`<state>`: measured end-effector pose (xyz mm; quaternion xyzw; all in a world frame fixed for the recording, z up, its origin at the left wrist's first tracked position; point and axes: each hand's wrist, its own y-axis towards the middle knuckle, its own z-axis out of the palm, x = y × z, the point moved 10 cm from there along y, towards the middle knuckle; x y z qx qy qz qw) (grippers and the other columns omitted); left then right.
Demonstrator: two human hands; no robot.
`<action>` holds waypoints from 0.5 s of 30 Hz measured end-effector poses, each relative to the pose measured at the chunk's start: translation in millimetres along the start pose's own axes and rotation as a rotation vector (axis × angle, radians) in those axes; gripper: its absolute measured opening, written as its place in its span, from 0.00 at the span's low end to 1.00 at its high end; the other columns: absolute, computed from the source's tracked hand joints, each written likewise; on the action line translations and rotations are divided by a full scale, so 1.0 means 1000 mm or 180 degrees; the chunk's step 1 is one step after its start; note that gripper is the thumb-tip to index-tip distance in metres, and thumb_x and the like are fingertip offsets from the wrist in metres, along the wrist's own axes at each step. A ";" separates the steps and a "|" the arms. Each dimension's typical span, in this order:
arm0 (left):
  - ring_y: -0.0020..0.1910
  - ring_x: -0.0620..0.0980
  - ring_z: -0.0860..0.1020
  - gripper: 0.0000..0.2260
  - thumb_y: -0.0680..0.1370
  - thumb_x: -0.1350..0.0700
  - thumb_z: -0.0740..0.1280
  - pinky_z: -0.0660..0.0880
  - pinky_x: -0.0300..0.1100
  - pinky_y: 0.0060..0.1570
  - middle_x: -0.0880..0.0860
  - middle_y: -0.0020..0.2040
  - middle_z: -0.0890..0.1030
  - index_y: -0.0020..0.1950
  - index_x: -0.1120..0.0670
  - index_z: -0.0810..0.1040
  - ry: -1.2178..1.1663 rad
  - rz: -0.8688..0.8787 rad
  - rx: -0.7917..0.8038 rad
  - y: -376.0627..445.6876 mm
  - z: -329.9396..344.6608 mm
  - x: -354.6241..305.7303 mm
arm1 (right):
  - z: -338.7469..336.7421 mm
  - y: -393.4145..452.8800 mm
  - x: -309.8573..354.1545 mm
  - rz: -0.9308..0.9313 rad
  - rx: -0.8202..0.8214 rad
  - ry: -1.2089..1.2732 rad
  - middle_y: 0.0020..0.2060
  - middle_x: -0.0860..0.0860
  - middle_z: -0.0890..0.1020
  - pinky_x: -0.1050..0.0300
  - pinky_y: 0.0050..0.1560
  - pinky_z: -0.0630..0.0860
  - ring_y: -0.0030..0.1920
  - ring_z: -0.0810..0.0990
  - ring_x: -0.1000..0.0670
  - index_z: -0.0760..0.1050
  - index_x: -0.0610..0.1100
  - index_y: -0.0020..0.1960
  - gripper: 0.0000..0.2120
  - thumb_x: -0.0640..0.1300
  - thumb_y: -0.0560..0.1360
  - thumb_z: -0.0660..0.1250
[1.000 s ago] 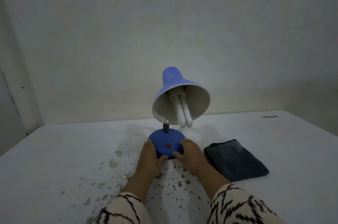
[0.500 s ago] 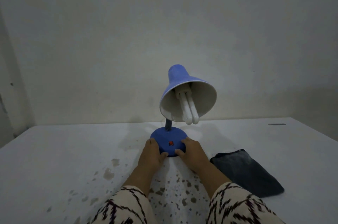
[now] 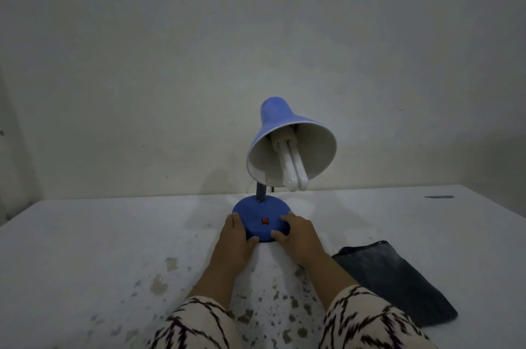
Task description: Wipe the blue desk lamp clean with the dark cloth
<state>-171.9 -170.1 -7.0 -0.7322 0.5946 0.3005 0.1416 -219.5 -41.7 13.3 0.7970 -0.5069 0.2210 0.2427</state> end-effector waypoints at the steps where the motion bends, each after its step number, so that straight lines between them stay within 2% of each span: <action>1: 0.77 0.52 0.49 0.33 0.80 0.51 0.57 0.48 0.37 0.72 0.57 0.78 0.46 0.75 0.63 0.42 0.0015 -0.0002 0.0038 -0.001 0.000 0.000 | 0.003 -0.003 0.000 0.0004 0.0036 0.0022 0.70 0.41 0.67 0.60 0.67 0.59 0.70 0.65 0.45 0.64 0.37 0.68 0.22 0.44 0.77 0.62; 3: 0.78 0.52 0.47 0.34 0.80 0.51 0.58 0.45 0.39 0.73 0.57 0.78 0.44 0.75 0.62 0.40 -0.0034 -0.0057 0.0146 -0.001 0.002 0.003 | 0.011 -0.007 -0.002 -0.0041 0.0123 0.0048 0.74 0.43 0.58 0.60 0.71 0.53 0.74 0.58 0.47 0.56 0.39 0.73 0.26 0.43 0.78 0.60; 5: 0.78 0.52 0.46 0.35 0.80 0.51 0.59 0.45 0.40 0.74 0.57 0.78 0.44 0.75 0.62 0.40 -0.0038 -0.0092 0.0203 -0.004 0.002 0.004 | 0.015 -0.012 -0.001 -0.0100 0.0164 0.0060 0.75 0.45 0.54 0.60 0.73 0.49 0.75 0.55 0.48 0.52 0.40 0.74 0.27 0.43 0.79 0.59; 10: 0.78 0.54 0.44 0.35 0.80 0.50 0.59 0.46 0.43 0.75 0.57 0.78 0.41 0.76 0.59 0.39 0.0069 -0.0157 0.0289 -0.013 0.006 0.001 | 0.012 -0.016 -0.001 -0.0141 0.0148 -0.0043 0.73 0.46 0.61 0.59 0.72 0.54 0.73 0.60 0.47 0.58 0.41 0.72 0.25 0.41 0.77 0.59; 15: 0.78 0.54 0.45 0.34 0.80 0.49 0.59 0.46 0.44 0.75 0.57 0.78 0.42 0.76 0.58 0.41 0.0065 -0.0196 0.0252 -0.026 0.001 -0.007 | 0.003 -0.031 0.014 -0.0364 0.0071 -0.0056 0.72 0.46 0.63 0.61 0.70 0.55 0.72 0.62 0.48 0.58 0.42 0.72 0.25 0.42 0.77 0.60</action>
